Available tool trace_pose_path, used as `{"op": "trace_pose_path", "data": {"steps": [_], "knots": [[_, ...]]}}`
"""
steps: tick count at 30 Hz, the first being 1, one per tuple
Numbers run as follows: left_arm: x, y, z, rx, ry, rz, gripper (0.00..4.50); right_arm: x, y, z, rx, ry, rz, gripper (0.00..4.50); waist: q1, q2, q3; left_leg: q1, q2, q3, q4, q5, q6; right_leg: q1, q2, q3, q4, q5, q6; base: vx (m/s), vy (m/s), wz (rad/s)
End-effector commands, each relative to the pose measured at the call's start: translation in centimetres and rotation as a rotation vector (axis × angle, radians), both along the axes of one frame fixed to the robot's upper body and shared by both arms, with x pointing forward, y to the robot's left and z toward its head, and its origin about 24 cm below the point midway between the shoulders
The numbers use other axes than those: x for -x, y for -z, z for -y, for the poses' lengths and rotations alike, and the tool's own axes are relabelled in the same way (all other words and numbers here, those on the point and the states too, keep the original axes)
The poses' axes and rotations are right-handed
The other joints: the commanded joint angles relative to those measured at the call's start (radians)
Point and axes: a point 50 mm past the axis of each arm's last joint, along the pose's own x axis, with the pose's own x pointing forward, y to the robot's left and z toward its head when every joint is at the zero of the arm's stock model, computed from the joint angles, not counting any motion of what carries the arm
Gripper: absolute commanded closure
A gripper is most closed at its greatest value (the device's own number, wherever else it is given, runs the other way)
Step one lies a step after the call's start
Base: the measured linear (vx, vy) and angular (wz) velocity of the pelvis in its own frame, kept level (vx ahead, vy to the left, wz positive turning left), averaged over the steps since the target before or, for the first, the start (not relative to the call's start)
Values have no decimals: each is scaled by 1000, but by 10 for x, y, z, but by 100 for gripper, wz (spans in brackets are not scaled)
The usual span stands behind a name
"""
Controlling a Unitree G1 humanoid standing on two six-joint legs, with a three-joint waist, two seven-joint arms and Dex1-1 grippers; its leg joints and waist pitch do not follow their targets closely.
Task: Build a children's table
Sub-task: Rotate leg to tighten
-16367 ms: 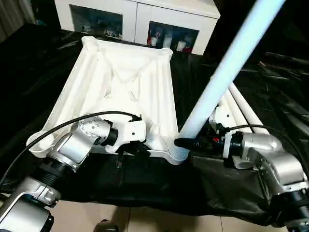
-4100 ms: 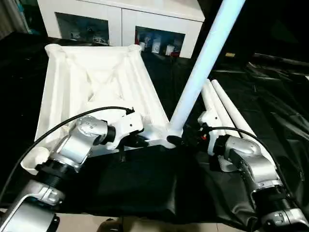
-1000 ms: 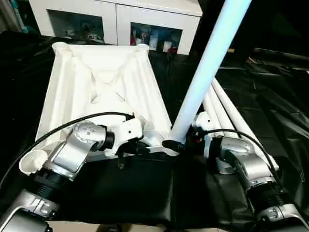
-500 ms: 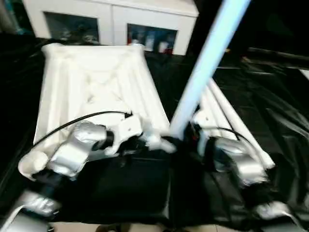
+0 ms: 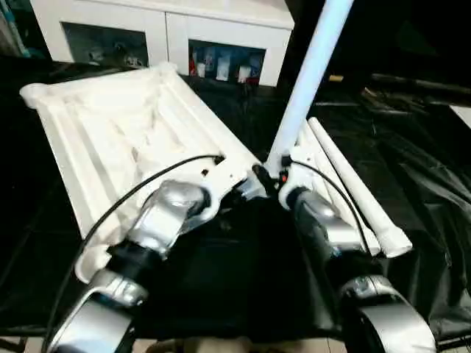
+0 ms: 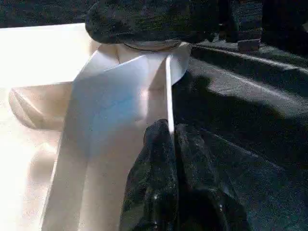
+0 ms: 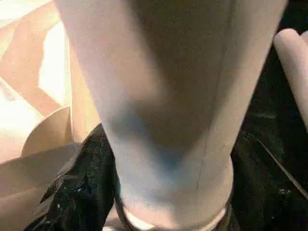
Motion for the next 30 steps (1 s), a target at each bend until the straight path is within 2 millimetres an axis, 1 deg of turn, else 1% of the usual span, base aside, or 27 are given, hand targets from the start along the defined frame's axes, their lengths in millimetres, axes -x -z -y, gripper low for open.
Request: {"op": "trace_pose_path", "data": {"steps": [1, 3, 4, 5, 6, 7, 8, 9, 10, 11, 12, 13, 14, 15, 16, 17, 18, 19, 21, 22, 23, 24, 25, 27, 30], "knots": [[2, 7, 5, -14, -3, -19, 450, 12, 16, -19, -35, -113, -76, 122, 2, 7, -47, 18, 64, -36, -81, -250, 10, 19, -79, 48, -80, -235, -159, 0, 0, 0], [5, 9, -2, -31, 32, -29, 450, 11, 8, -13, -30, -196, -23, 102, 1, 8, -46, 15, 66, -38, -83, -259, 15, 22, -80, 47, -82, -250, -160, 0, 0, 0], [5, 9, -2, -31, 32, -29, 450, 11, 8, -13, -30, -196, -23, 91, 2, 8, -47, 15, 66, -38, -83, -258, 16, 22, -79, 47, -82, -249, -160, 0, 0, 0], [6, 9, -5, -34, 50, -37, 450, 12, 6, -9, -12, -251, -3, 91, 1, 8, -46, 15, 67, -37, -82, -253, 18, 21, -79, 47, -81, -240, -163, 0, 0, 0], [7, 9, -6, -34, 56, -45, 450, 13, 5, -8, -4, -275, 4, 71, 1, 7, -47, 13, 66, -38, -82, -248, 21, 24, -79, 47, -81, -237, -164, 0, 0, 0], [8, 9, -8, -34, 79, -45, 450, 15, 4, -5, 5, -325, 17, 65, 1, 7, -47, 13, 67, -37, -81, -232, 24, 23, -80, 47, -79, -223, -172, 0, 0, 0], [10, 9, -11, -30, 123, -45, 450, 19, 2, 0, 18, -408, 37, 65, 5, 5, -47, 11, 66, -36, -79, -218, 38, 27, -79, 47, -80, -206, -171, 0, 0, 0], [12, 9, -14, -31, 134, -61, 450, 22, 1, 5, 26, -460, 48, 65, 6, 5, -48, 14, 68, -35, -77, -210, 42, 26, -80, 48, -77, -187, -176, 0, 0, 0], [12, 9, -16, -32, 136, -68, 450, 24, 1, 7, 29, -479, 52, 65, 7, 6, -48, 13, 67, -35, -76, -197, 49, 26, -79, 47, -75, -169, -181, 0, 0, 0], [15, 9, -21, -25, 171, -79, 450, 26, -1, 14, 36, -519, 59, 65, 8, 7, -51, 12, 68, -33, -73, -151, 69, 30, -76, 46, -66, -97, -205, 0, 0, 0], [17, 9, -26, -42, 194, -86, 450, 28, -3, 20, 42, -540, 63, 65, 8, 7, -52, 13, 68, -33, -71, -136, 77, 30, -76, 45, -63, -72, -214, 0, 0, 0], [18, 9, -30, -62, 218, -77, 450, 28, -4, 24, 45, -547, 64, 65, 8, 9, -53, 12, 68, -32, -69, -106, 90, 31, -75, 44, -56, -22, -233, 0, 0, 0], [22, 9, -35, -74, 274, -79, 450, 29, -6, 29, 48, -559, 67, 65, 4, 8, -53, 11, 67, -29, -68, -102, 98, 31, -73, 44, -54, -3, -245, 0, 0, 0], [26, 7, -38, -66, 309, -94, 450, 29, -9, 33, 48, -569, 73, 65, 6, 8, -52, 10, 67, -31, -68, -106, 100, 32, -75, 43, -55, -6, -250, 0, 0, 0], [28, 5, -40, -56, 332, -106, 450, 29, -10, 35, 47, -579, 77, 65, 6, 11, -52, 12, 68, -31, -69, -115, 97, 32, -77, 43, -55, -19, -256, 0, 0, 0], [30, 4, -42, -47, 347, -114, 450, 30, -11, 36, 44, -588, 79, 65, 4, 14, -49, 15, 70, -29, -71, -133, 89, 27, -75, 44, -58, -40, -263, 0, 0, 0], [31, 3, -44, -44, 352, -127, 450, 30, -12, 37, 39, -605, 82, 65, 4, 14, -48, 16, 71, -28, -71, -142, 85, 27, -76, 44, -59, -49, -266, 0, 0, 0], [32, 2, -46, -44, 360, -130, 450, 32, -13, 37, 33, -622, 82, 65, 7, 16, -45, 19, 71, -27, -73, -163, 74, 23, -75, 44, -62, -76, -266, 0, 0, 0], [33, 1, -49, -38, 362, -134, 450, 35, -13, 37, 35, -664, 75, 65, 15, 16, -44, 22, 74, -28, -76, -168, 58, 23, -75, 45, -62, -95, -256, 0, 0, 0], [33, 1, -49, -38, 363, -134, 450, 36, -13, 37, 35, -666, 74, 65, 18, 18, -44, 23, 74, -28, -76, -167, 54, 22, -75, 45, -62, -95, -254, 0, 0, 0], [33, 1, -49, -37, 364, -135, 450, 36, -12, 37, 35, -673, 71, 65, 22, 16, -44, 23, 72, -27, -76, -161, 49, 23, -74, 45, -60, -87, -251, 0, 0, 0], [33, 1, -50, -37, 367, -136, 450, 37, -12, 37, 32, -680, 65, 92, 22, 15, -44, 21, 72, -28, -77, -161, 47, 24, -75, 45, -60, -88, -250, 0, 0, 0], [33, 1, -51, -38, 369, -136, 450, 38, -11, 36, 36, -686, 62, 92, 22, 14, -45, 20, 71, -28, -76, -158, 44, 25, -77, 45, -60, -84, -248, 0, 0, 0], [34, 0, -52, -36, 375, -139, 450, 40, -9, 35, 48, -712, 53, 102, 23, 10, -47, 18, 69, -28, -73, -135, 48, 28, -77, 45, -56, -57, -250, 0, 0, 0], [35, 0, -53, -32, 377, -144, 450, 41, -8, 35, 49, -720, 48, 136, 22, 11, -48, 19, 69, -27, -71, -111, 60, 29, -76, 45, -53, -25, -256, 0, 0, 0]]}}
